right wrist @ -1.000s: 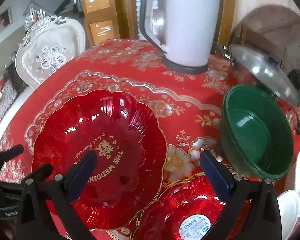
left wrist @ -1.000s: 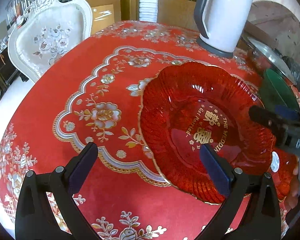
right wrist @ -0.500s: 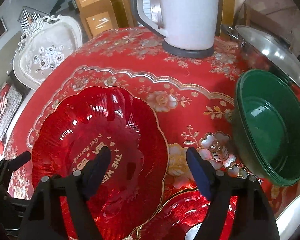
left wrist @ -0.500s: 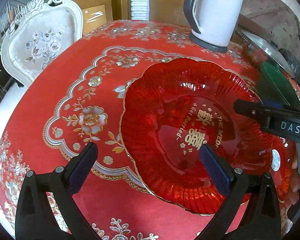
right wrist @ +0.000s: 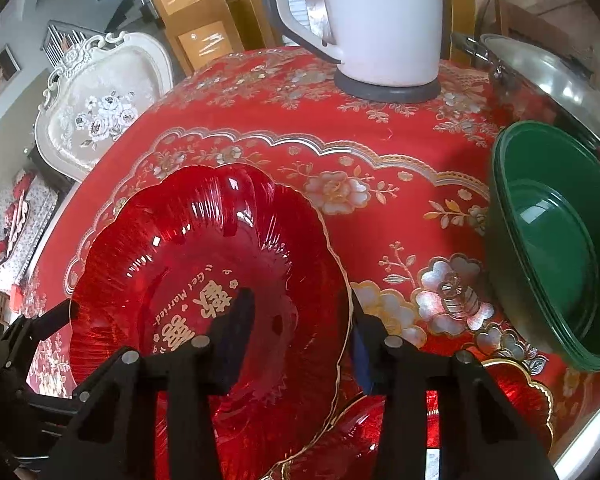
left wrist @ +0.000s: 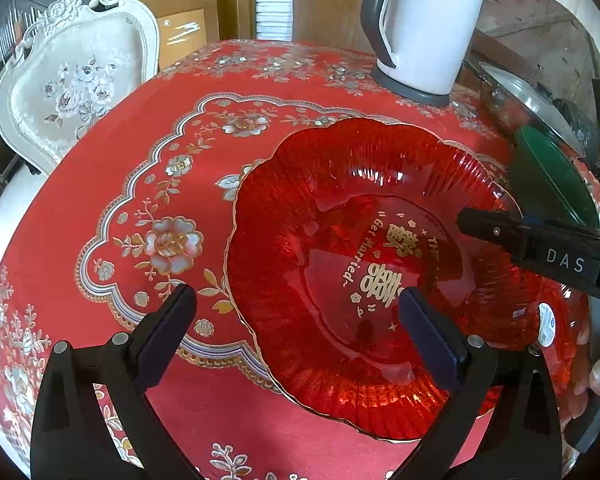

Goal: Organize plates and bowls
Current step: 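Close the left tool on the plate rim while the right tool grips the rim too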

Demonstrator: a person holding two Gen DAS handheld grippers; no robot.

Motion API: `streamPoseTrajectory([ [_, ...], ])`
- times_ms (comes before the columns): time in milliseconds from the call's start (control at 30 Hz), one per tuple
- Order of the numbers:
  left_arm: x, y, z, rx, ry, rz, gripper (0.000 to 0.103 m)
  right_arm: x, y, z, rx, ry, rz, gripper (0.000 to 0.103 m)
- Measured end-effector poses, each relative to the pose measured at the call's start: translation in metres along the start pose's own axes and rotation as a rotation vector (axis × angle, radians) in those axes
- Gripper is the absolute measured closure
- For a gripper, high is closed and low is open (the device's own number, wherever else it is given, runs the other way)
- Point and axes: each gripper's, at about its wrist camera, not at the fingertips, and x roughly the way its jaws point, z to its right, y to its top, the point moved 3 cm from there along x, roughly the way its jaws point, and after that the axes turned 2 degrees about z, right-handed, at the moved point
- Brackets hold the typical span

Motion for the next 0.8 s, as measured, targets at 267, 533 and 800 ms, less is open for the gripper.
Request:
streamPoseTrajectory([
  [267,0.002,0.001,0.002,0.005,0.004,-0.002,0.001,0.001,0.0,0.001,-0.004,-0.008,0.002,0.06],
  [533,0.01,0.0,0.005,0.014,0.025,-0.032,0.048,0.002,0.0,0.0,-0.012,-0.026,-0.001,0.067],
  [800,0.012,0.0,-0.017,-0.018,0.065,-0.022,0.082,-0.003,-0.004,0.0,-0.014,-0.033,-0.012,0.076],
])
